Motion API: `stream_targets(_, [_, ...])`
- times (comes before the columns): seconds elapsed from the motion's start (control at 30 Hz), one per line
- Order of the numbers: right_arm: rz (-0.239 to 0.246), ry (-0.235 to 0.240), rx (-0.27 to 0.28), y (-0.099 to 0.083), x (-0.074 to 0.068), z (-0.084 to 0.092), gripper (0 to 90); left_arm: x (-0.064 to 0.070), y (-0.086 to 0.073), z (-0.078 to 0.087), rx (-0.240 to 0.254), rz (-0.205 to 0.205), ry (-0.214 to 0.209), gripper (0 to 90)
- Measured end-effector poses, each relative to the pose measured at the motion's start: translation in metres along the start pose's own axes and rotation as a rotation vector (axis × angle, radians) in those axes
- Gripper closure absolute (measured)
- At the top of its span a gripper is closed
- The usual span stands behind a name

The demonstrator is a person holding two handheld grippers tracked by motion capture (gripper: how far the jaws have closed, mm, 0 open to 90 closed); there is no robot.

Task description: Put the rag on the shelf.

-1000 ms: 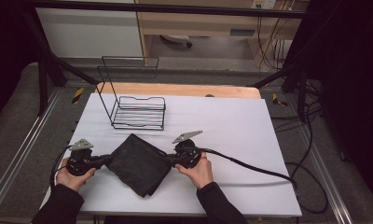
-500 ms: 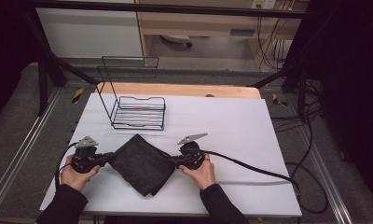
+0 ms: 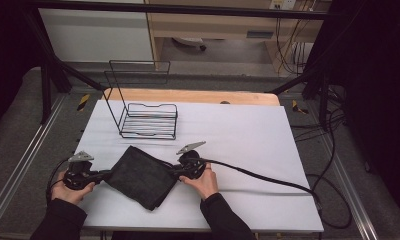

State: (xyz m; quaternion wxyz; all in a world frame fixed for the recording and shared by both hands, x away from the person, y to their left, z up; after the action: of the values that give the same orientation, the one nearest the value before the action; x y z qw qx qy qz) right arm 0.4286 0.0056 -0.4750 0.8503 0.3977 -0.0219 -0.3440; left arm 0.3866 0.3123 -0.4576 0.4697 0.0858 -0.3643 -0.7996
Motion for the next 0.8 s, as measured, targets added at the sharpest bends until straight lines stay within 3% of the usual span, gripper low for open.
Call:
stream_targets(0.13, [-0.020,0.003,0.014,-0.004,0.005,0.007,60.6,0.000,-0.001,-0.001,-0.002,-0.006,0.002,84.2])
stream_targets(0.17, [-0.030,0.005,0.037,-0.007,0.008,0.015,59.6,0.000,-0.001,-0.001,-0.002,-0.007,0.002,84.0])
stream_targets(0.27, [-0.027,0.001,0.047,-0.011,0.011,0.024,64.3,0.000,-0.001,-0.002,-0.004,-0.010,0.001,83.9])
stream_targets(0.3, [-0.007,-0.025,0.018,-0.016,0.012,0.027,67.9,-0.001,-0.001,-0.003,-0.007,-0.011,0.002,83.8])
stream_targets(0.43, [-0.004,0.010,0.004,-0.022,0.009,0.021,69.7,0.000,-0.001,-0.003,-0.005,-0.012,0.007,83.5])
stream_targets(0.57, [-0.004,0.007,0.006,-0.024,0.008,0.018,73.6,0.000,-0.001,-0.003,-0.001,-0.011,0.005,83.1])
stream_targets(0.6, [0.001,0.004,0.002,-0.026,0.007,0.018,84.2,-0.001,-0.002,-0.004,0.000,-0.011,0.004,83.0])
stream_targets(0.63, [0.004,0.001,-0.005,-0.026,0.007,0.018,89.0,-0.001,-0.002,-0.004,0.001,-0.010,0.004,83.0])
stream_targets(0.8, [-0.011,-0.015,0.028,-0.018,0.009,0.030,90.0,0.001,0.000,-0.003,0.007,-0.016,0.008,83.5])
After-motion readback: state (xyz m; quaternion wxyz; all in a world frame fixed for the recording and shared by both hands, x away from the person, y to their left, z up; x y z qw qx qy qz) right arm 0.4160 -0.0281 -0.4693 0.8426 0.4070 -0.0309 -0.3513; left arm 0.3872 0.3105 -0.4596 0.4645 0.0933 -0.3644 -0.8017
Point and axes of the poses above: each handheld gripper's, and its own axes: z roughly backward along the jaws, y roughly out of its top, x roughly to its right, the point moved 4 cm from there along -z, roughly forward along the jaws, and after that the axes turned 2 degrees about -y, right-handed, at the moved point
